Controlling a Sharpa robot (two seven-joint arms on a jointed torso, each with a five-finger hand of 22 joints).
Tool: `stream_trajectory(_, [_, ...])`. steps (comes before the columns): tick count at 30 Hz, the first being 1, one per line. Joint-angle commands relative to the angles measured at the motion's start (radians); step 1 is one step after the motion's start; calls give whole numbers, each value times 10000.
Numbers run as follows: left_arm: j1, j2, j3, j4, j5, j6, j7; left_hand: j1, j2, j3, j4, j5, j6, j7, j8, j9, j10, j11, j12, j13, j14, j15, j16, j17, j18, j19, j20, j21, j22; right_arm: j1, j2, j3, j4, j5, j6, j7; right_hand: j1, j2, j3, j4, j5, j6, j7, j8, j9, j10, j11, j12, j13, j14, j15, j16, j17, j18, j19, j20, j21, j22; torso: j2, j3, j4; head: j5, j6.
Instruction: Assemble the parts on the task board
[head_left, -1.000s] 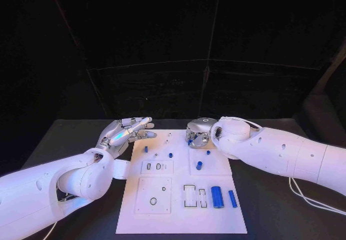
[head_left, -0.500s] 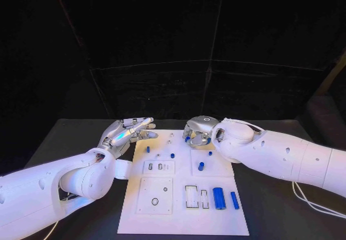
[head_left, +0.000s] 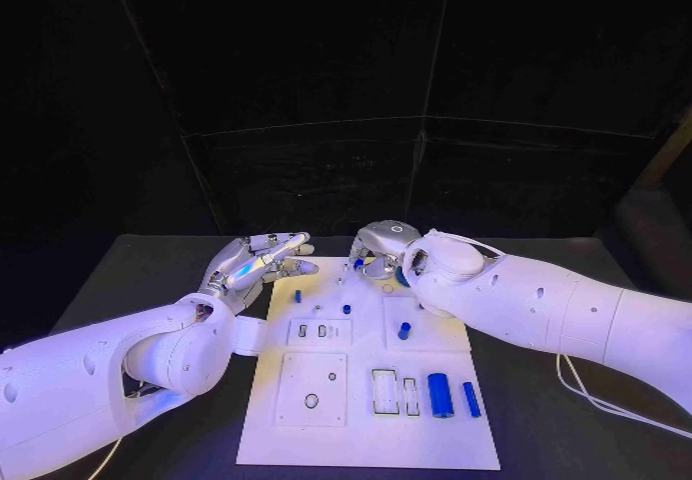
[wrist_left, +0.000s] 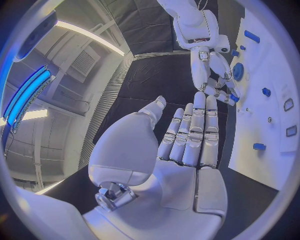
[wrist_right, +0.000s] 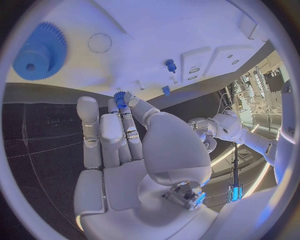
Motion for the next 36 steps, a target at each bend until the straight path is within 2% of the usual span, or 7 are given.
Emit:
stream_trajectory(1, [17, -2, 3, 12, 14, -52, 224, -22, 115, 74, -22, 20, -54, 119, -57, -11, -95, -13, -42, -10, -5, 50, -70, 17, 116, -23, 44, -67, -19, 34, 158, 7, -202, -76, -398, 11, -19, -150, 117, 4, 48, -139, 17, -65, -18, -36, -56, -49, 1, 183, 9, 64, 34, -99, -56, 46, 97, 29, 25, -3, 6, -16, -9])
stream_trajectory(4, [20, -3, 3, 36, 28, -49, 228, -25, 113, 80, -27, 20, -61, 119, -58, -11, -105, -13, -43, -10, -7, 51, -75, 21, 116, -24, 45, -69, -21, 36, 297, 7, -342, -73, -343, 31, -30, -181, 143, 14, 48, -162, 19, -80, -20, -58, -45, -62, 0, 182, 13, 79, 45, -102, -59, 53, 116, 49, 53, -10, 12, -4, 22])
stream_trajectory(17, [44, 40, 3, 26, 40, -7, 181, -25, 113, 80, -27, 20, -61, 119, -58, -11, -105, -13, -43, -10, -7, 51, -75, 21, 116, -24, 45, -69, -21, 37, 800, 5, -897, -59, 142, -31, -89, -287, 234, 72, 47, -255, 21, -126, -26, -156, -24, -118, -4, 181, 32, 151, 106, -107, -75, 75, 179, 108, 93, -16, 33, 34, -67])
stream_trajectory(20, [52, 36, 3, 36, 41, -1, 172, -25, 113, 80, -27, 20, -61, 119, -58, -11, -105, -13, -43, -10, -7, 51, -75, 21, 116, -24, 45, -69, -21, 37, 839, 5, -941, -62, 204, -87, -103, -301, 241, 85, 44, -265, 23, -129, -26, -162, -20, -122, -3, 180, 36, 155, 106, -108, -76, 78, 186, 115, 101, -22, 33, 38, -71])
stream_trajectory(28, [68, 51, 3, 32, 41, 34, 137, -46, 107, 100, -40, 19, -84, 127, -61, -10, -142, -6, -46, -11, -20, 57, -96, 32, 115, -29, 49, -80, -28, 37, 957, 5, -1077, -102, 323, -175, -132, -374, 298, 118, 44, -334, 19, -147, -29, -238, -16, -160, -5, 158, 40, 131, 44, -101, -111, 88, 200, 108, 92, -11, 26, 83, -125])
stream_trajectory(36, [75, 65, 3, 45, 41, 103, 80, -72, 102, 115, -47, 18, -106, 136, -63, -10, -174, 3, -49, -12, -31, 64, -115, 43, 114, -33, 54, -89, -35, 38, 1079, 4, -1198, -269, 509, -329, -157, -557, 440, 161, 38, -567, 14, -175, -41, -509, 6, -284, -9, 89, 3, 29, -132, -74, -234, 70, 179, 21, 112, -20, 24, 77, -128])
